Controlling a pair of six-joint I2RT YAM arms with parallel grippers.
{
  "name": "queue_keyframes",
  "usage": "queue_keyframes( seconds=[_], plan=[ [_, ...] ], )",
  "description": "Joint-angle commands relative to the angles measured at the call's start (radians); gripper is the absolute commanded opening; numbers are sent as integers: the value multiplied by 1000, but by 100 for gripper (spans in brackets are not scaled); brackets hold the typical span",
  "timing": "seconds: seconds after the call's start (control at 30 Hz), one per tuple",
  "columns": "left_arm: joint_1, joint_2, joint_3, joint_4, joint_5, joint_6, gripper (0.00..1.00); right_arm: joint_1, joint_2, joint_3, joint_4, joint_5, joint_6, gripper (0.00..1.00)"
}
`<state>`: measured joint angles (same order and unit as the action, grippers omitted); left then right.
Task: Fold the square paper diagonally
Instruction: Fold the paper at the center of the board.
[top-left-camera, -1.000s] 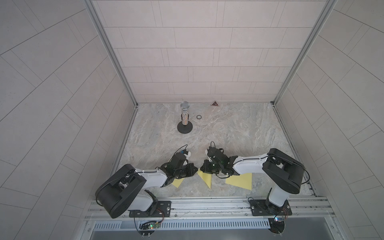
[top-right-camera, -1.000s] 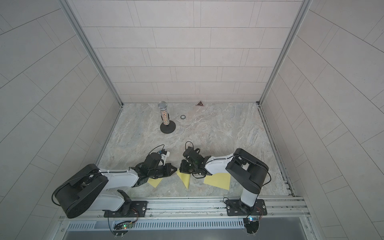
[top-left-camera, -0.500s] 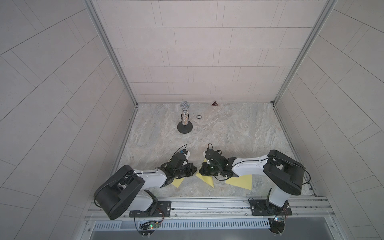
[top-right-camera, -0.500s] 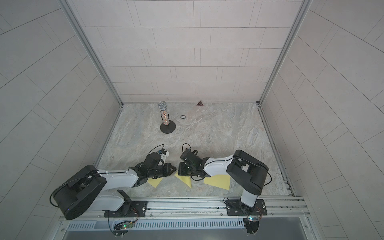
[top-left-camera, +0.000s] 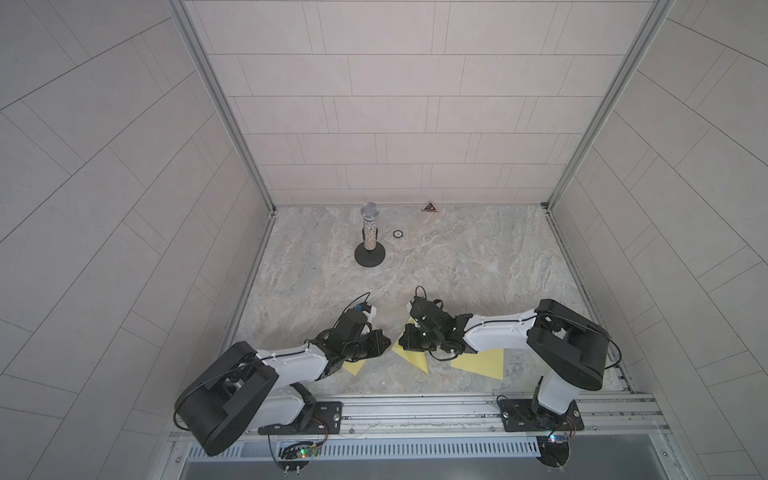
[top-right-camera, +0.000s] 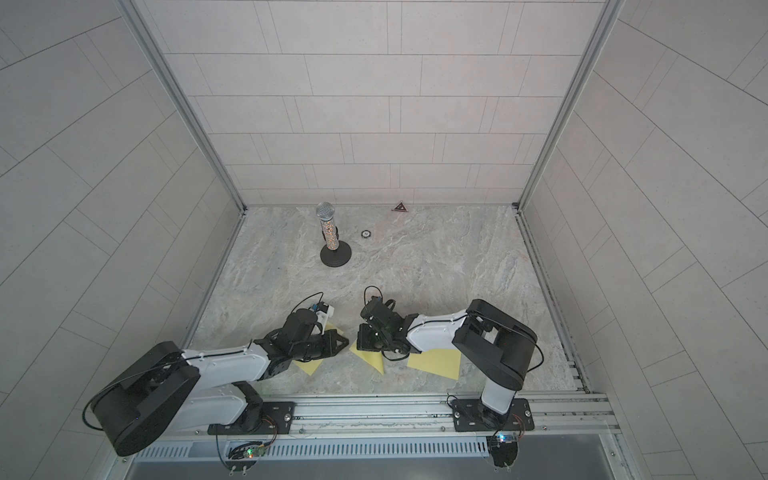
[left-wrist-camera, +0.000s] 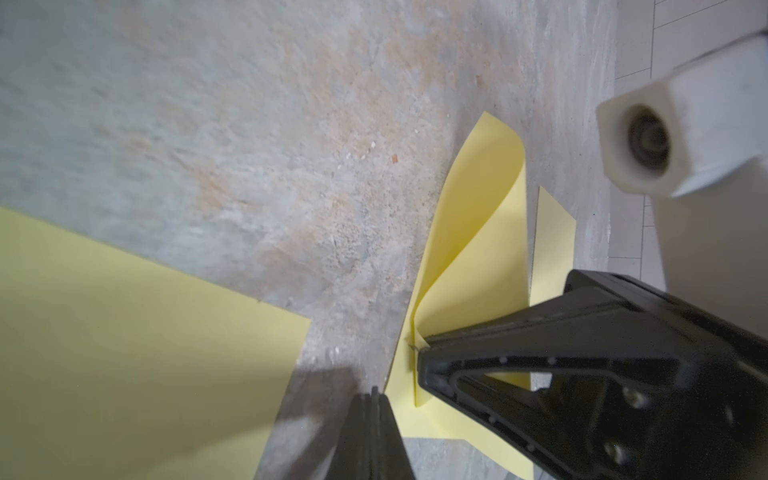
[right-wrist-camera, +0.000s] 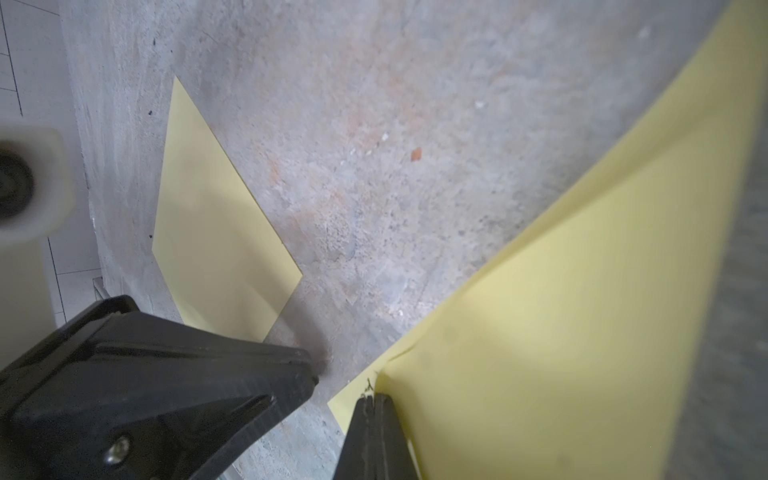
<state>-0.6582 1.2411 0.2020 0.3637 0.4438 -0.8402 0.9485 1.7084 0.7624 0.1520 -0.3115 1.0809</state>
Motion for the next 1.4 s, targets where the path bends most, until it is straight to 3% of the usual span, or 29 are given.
queue_keyframes(
  seconds=[0.0,0.23,0.67,1.0,1.37],
  plan=[
    [6,-42,-19,23,45,-47,3,3,-8,-5,-33,26,-8,0],
    [4,-36,-26,119,77,-108,6,3,-12,-12,-50,37,-13,0],
    [-4,141,-32,268,110,-137,4,7,-16,-24,-51,42,-13,0],
    [-9,195,-38,277,103,-123,2,10,-21,-29,-40,47,-9,0],
    [-10,180,-47,158,46,-68,0,28,-99,2,-75,71,-36,0]
  ],
)
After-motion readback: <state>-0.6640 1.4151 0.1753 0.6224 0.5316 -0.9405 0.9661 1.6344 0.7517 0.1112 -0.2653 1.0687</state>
